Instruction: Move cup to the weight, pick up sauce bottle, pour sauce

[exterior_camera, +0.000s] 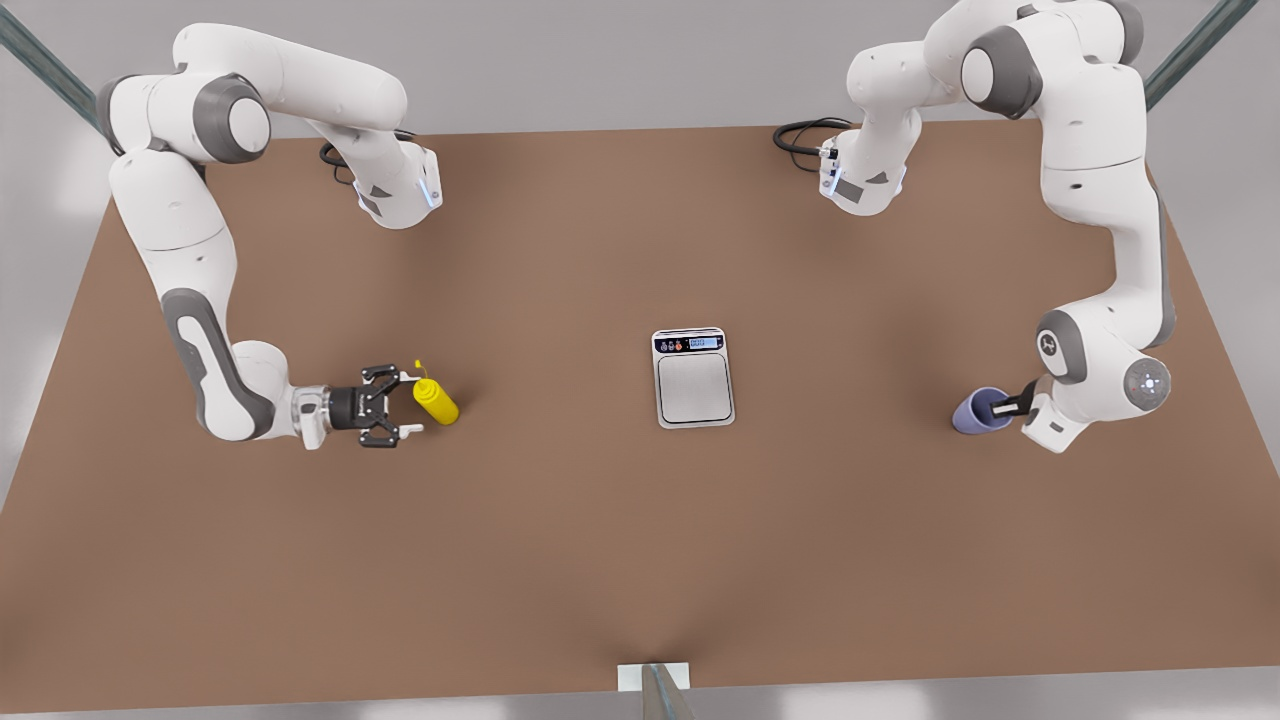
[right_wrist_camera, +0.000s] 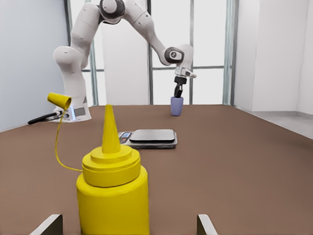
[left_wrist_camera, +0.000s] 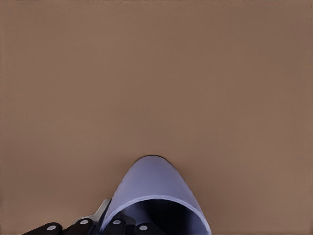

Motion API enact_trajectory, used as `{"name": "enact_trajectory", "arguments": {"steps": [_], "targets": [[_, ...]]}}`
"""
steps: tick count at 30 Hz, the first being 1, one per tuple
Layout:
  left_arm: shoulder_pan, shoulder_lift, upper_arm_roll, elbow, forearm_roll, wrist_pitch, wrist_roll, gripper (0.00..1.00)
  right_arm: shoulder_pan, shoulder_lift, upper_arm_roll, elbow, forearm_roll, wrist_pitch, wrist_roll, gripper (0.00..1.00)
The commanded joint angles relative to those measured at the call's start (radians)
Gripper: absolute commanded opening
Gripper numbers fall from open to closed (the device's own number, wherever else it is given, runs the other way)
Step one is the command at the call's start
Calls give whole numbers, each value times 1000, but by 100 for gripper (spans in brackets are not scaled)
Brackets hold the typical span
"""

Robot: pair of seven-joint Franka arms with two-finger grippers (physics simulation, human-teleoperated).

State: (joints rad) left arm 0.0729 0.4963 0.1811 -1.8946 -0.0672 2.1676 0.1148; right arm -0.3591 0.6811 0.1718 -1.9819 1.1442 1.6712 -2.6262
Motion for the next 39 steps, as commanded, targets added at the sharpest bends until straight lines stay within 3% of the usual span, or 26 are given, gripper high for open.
{"name": "enact_trajectory", "arguments": {"steps": [1,6,8,16,17,18,20,28,36,38,39], "targets": [[-1,-1,0,0,-2,0,0,24,2,0,0,0,0,1,0,100],[-4,-13,0,11,-2,-6,-9,23,17,-2,6,-6,23,15,3,100],[-22,-82,-3,9,-2,-23,-26,23,31,-3,6,-6,32,16,3,100],[-314,-157,-54,9,-56,-121,-49,24,86,-3,6,-15,69,42,3,100],[-347,-162,-61,8,-57,-137,-52,24,89,-3,6,-15,69,51,9,78],[-360,-171,-86,8,-62,-141,-55,24,97,-3,6,-15,69,51,14,64],[-403,-168,-150,8,-101,-141,-156,24,103,-3,6,-15,69,59,55,52],[-444,-127,-350,9,-192,-46,-544,24,115,-5,6,-14,69,64,92,44],[-470,-56,-377,14,-186,32,-576,24,117,-6,6,32,58,21,182,44],[-470,-53,-377,14,-183,32,-575,28,115,-98,6,78,-27,-41,339,45],[-470,-48,-377,14,-183,32,-575,35,115,-153,6,97,-58,-71,442,45]]}}
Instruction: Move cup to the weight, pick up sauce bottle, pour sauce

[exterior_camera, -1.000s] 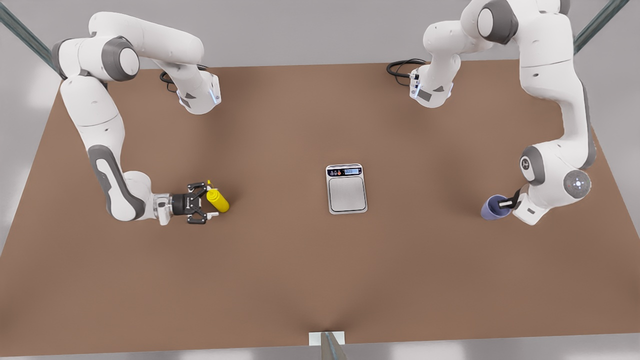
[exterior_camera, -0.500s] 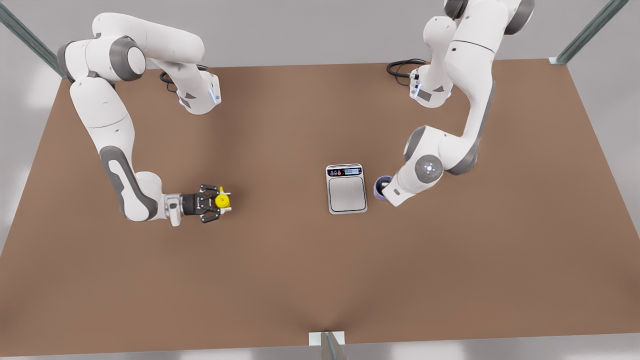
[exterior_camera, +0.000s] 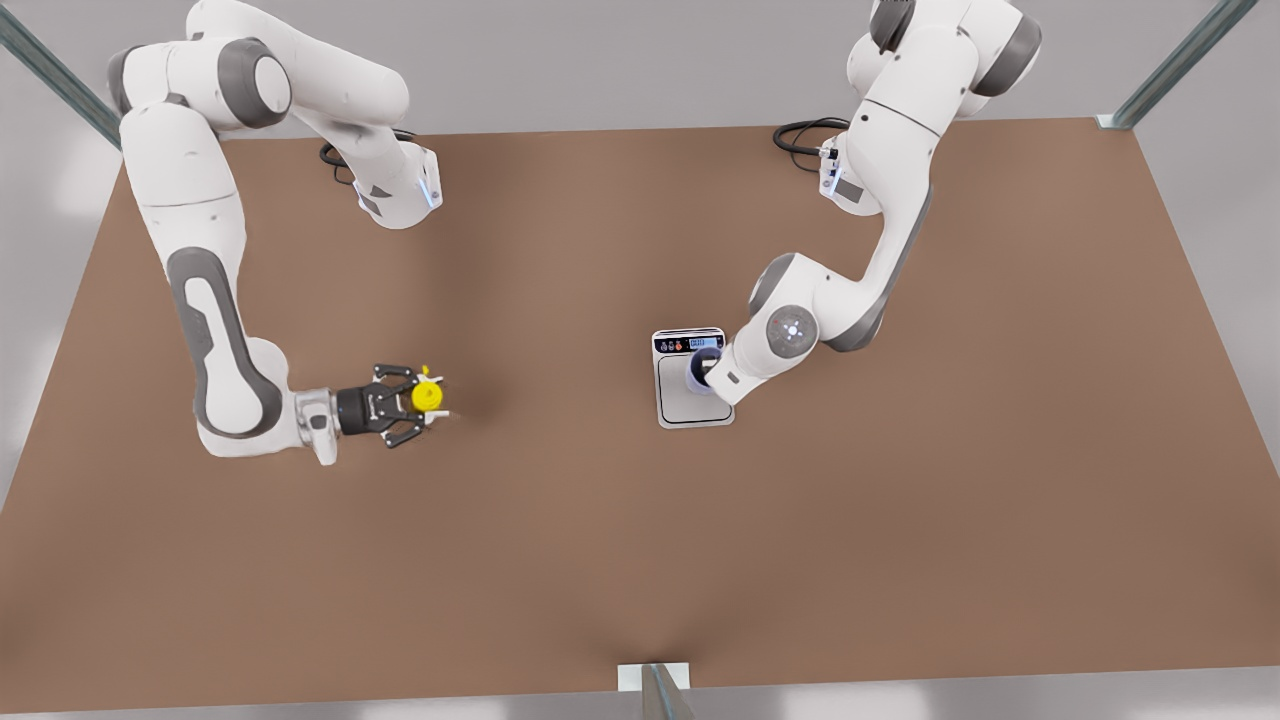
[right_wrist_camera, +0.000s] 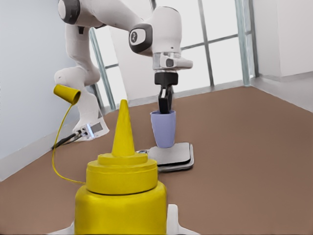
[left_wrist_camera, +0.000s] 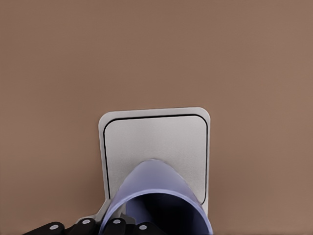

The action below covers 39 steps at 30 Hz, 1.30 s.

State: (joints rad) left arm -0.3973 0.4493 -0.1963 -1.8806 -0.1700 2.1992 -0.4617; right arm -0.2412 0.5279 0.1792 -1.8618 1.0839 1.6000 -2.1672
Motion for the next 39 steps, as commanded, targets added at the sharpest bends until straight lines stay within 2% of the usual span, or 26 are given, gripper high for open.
{"name": "enact_trajectory", "arguments": {"steps": [1,2,4,8,18,22,25,26,27,29,30,32,33,39], "targets": [[0,0,0,0,-80,0,3,53,9,-2,-1,22,-15,-18,26,45],[0,0,0,0,-80,5,3,100,20,-11,0,81,-53,-40,79,45],[-2,2,0,0,-82,16,1,100,30,-88,0,85,-65,-45,184,45],[-2,6,0,0,-82,16,3,100,91,-123,14,98,-85,0,245,45],[0,6,0,0,-82,16,15,100,379,-109,9,302,-213,233,595,45],[5,-18,8,15,-88,1,14,100,482,-95,9,302,-228,376,675,46],[8,-70,46,29,-91,-87,15,100,534,-82,8,315,-229,425,724,46],[12,-92,78,66,-92,-168,14,100,545,-78,5,329,-229,425,744,46],[96,-147,86,132,-92,-324,11,100,559,-71,3,338,-229,429,750,46],[215,-222,279,291,-171,-565,66,100,591,-69,3,340,-243,468,780,46],[323,-239,296,357,-152,-647,167,100,608,-65,3,340,-243,488,788,46],[359,-356,291,360,55,-665,242,100,640,-59,2,342,-259,523,790,46],[359,-369,281,359,93,-676,242,100,652,-54,2,346,-260,538,790,46],[350,-376,270,357,109,-679,248,100,726,101,0,427,-395,667,843,46]]}}
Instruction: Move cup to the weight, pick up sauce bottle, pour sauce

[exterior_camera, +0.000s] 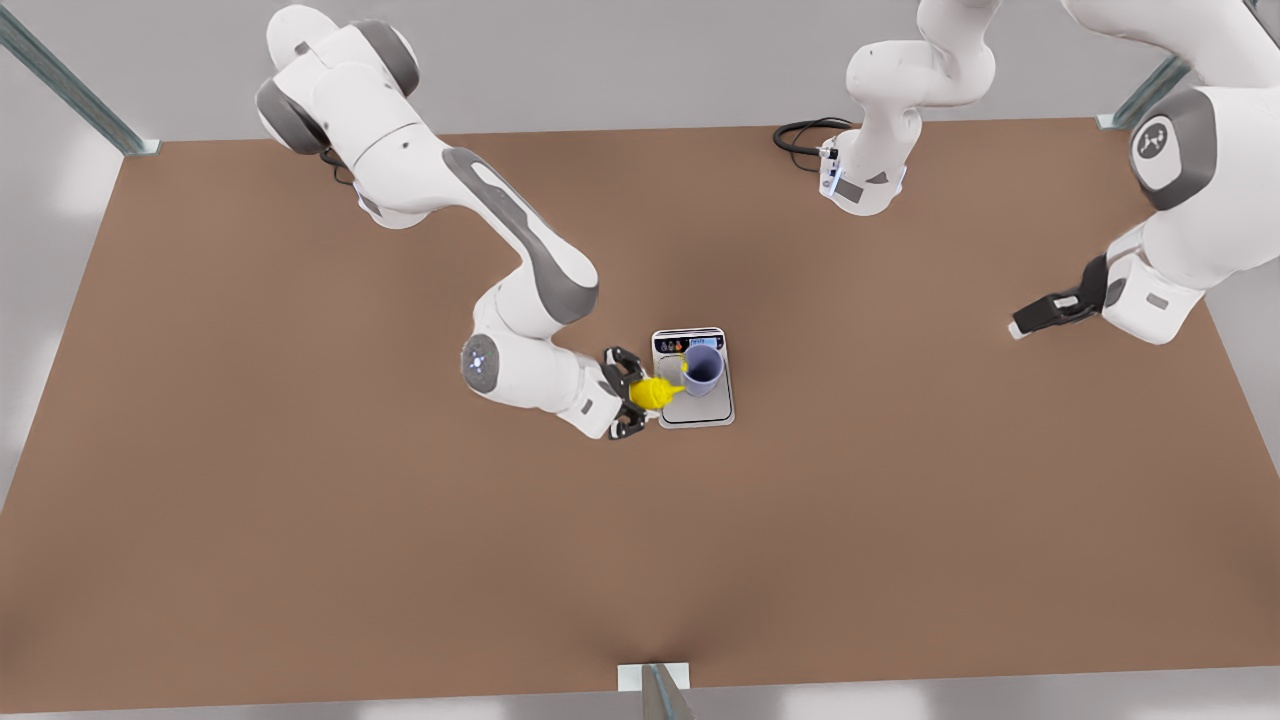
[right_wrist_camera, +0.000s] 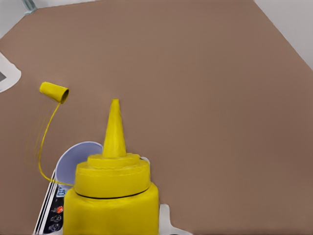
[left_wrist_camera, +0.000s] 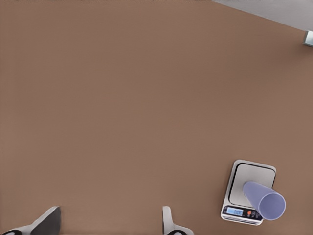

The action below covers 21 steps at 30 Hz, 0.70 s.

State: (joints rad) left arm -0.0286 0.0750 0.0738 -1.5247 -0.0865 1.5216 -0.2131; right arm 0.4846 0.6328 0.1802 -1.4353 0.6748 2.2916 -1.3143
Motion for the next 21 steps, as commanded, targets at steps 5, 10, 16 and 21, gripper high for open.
{"name": "enact_trajectory", "arguments": {"steps": [5,10,16,21], "targets": [[-31,29,3,1,25,-6,4,100,3,5,-2,6,-18,-24,24,46],[-36,43,3,1,24,-5,0,100,-9,-96,2,-34,-18,-106,78,46],[-40,52,3,1,24,-6,-3,100,17,-124,12,-76,-18,-100,79,47],[-40,58,3,1,24,-8,-2,100,54,-133,12,-126,-18,-52,79,47]]}}
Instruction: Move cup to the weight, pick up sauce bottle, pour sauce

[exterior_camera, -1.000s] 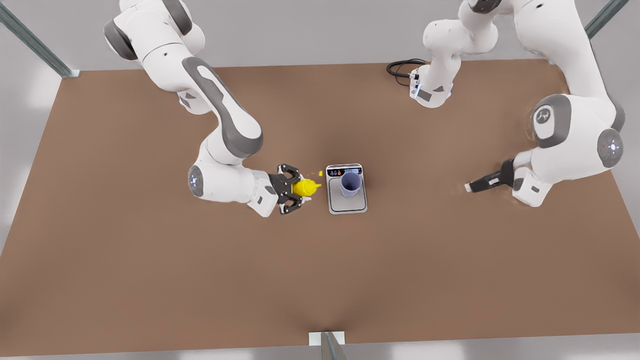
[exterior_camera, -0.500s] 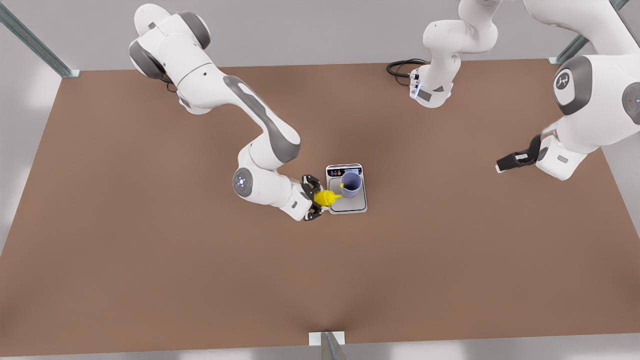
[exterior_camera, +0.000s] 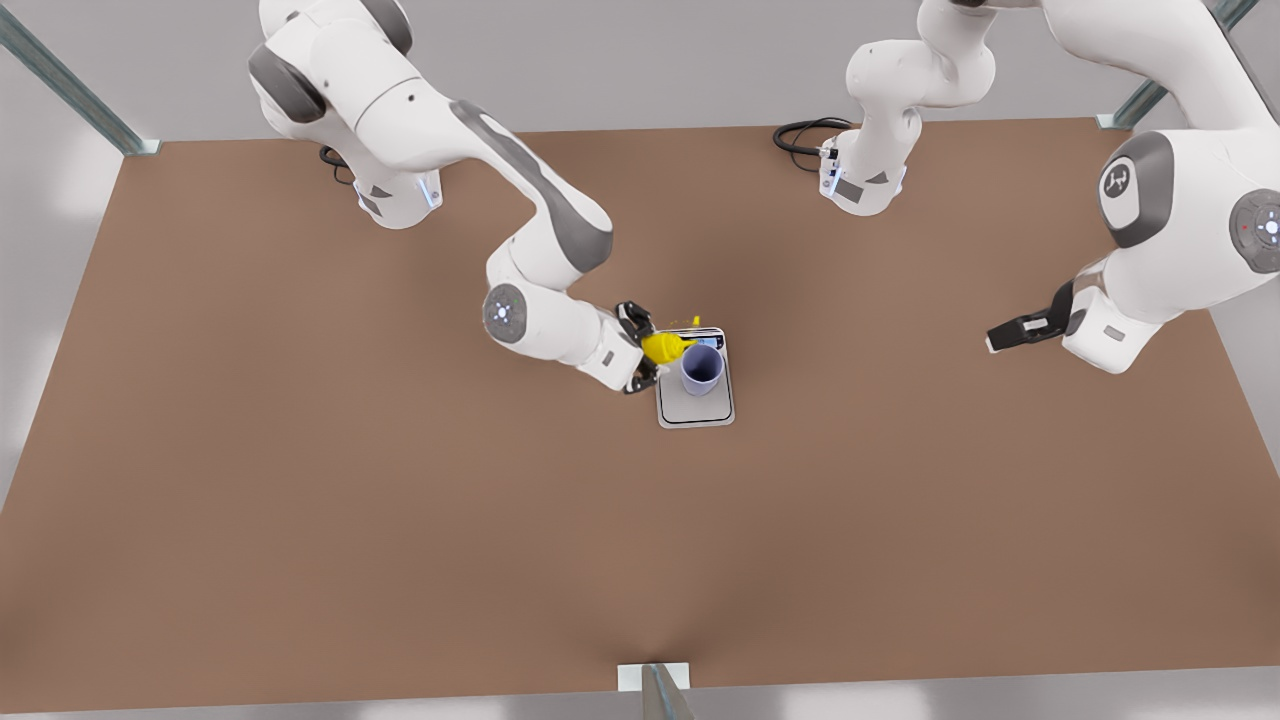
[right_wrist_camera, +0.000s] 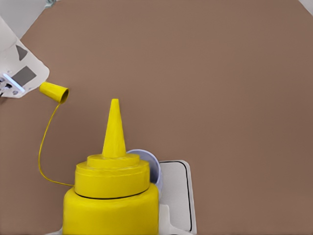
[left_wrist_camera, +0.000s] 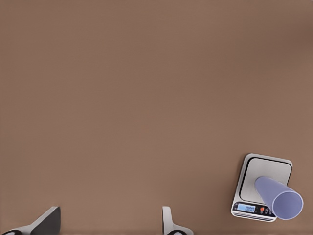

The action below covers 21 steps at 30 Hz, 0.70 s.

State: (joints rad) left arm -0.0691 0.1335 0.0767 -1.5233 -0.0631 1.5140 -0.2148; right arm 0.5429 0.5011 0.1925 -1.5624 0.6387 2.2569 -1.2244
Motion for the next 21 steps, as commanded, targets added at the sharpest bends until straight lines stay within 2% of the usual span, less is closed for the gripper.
{"name": "enact_trajectory", "arguments": {"steps": [1,12,18,21], "targets": [[0,0,0,0,0,0,0,100,5,1,-1,-1,16,-16,-10,47],[-1,5,0,0,0,-3,-3,100,8,-1,-7,4,-21,-25,25,48],[-14,8,-1,0,-1,-5,-8,100,-175,-99,2,8,111,-273,-26,48],[-15,8,0,0,0,-5,-5,100,-484,-93,189,2,151,-379,-173,48]]}}
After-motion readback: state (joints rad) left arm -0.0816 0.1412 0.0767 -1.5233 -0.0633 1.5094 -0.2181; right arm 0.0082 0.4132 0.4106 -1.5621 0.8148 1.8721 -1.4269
